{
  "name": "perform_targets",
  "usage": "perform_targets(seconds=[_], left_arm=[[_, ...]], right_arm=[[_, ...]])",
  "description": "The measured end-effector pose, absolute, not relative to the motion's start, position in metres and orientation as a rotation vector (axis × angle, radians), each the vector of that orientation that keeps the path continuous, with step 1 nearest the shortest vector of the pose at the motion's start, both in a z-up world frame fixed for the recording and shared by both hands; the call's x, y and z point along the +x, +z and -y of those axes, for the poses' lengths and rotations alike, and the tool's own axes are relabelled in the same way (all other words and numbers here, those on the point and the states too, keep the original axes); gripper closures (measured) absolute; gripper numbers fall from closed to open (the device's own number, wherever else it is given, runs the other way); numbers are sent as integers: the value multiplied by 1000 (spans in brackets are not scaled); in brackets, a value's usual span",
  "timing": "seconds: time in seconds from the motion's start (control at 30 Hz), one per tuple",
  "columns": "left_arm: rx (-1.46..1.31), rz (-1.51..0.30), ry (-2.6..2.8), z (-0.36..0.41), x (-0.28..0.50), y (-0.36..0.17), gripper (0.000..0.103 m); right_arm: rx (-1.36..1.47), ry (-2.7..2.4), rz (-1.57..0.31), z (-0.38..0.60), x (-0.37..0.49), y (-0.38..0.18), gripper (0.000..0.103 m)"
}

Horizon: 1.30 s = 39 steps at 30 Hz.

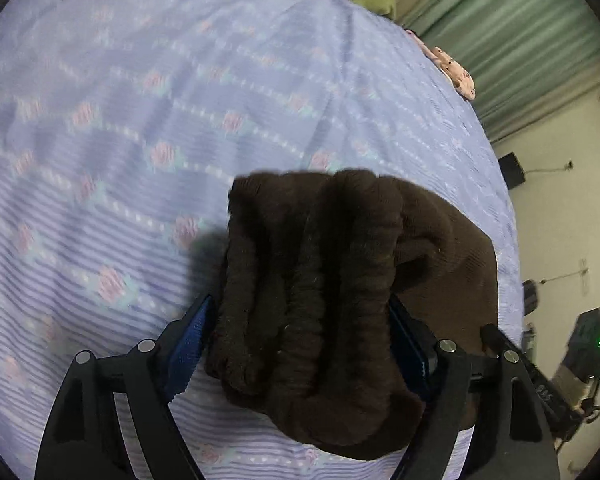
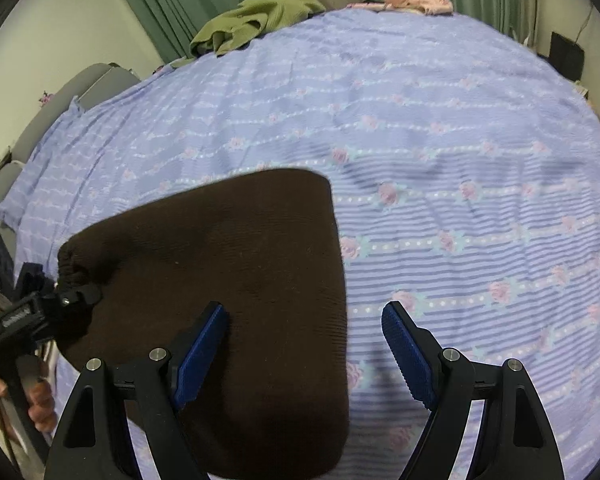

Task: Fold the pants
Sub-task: 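Grasp the cuff end with the left gripper while the right gripper grips the bundle's other side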

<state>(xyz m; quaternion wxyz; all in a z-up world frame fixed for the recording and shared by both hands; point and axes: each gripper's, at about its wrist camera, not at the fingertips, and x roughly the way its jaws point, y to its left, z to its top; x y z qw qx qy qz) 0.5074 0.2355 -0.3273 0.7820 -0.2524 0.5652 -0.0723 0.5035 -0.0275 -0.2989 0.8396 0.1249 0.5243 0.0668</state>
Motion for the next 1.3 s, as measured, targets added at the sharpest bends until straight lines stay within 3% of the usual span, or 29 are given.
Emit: perform_targets(seconds=[0.53, 0.8, 0.9, 1.1, 1.17, 1.23, 1.3], left_arm=[[-657, -1242, -184, -231, 513, -369, 15], [-709, -1235, -166, -228, 503, -365, 23], [-718, -1242, -160, -228, 507, -370, 23], [-791, -1242, -106, -230, 511, -380, 19], [-778, -1245, -89, -227, 509, -375, 24], [-743, -1245, -85, -225, 508, -363, 45], [-693, -1231, -93, -222, 505, -343, 56]], right_arm=[[297, 167, -1153, 31, 522, -351, 22], [344, 180, -1155, 34, 525, -359, 23], [377, 205, -1157, 35, 526, -362, 36], [368, 209, -1165, 28, 529, -358, 49], [362, 222, -1167, 27, 529, -350, 57], [338, 226, -1161, 25, 528, -339, 61], [336, 240, -1148, 25, 525, -328, 65]])
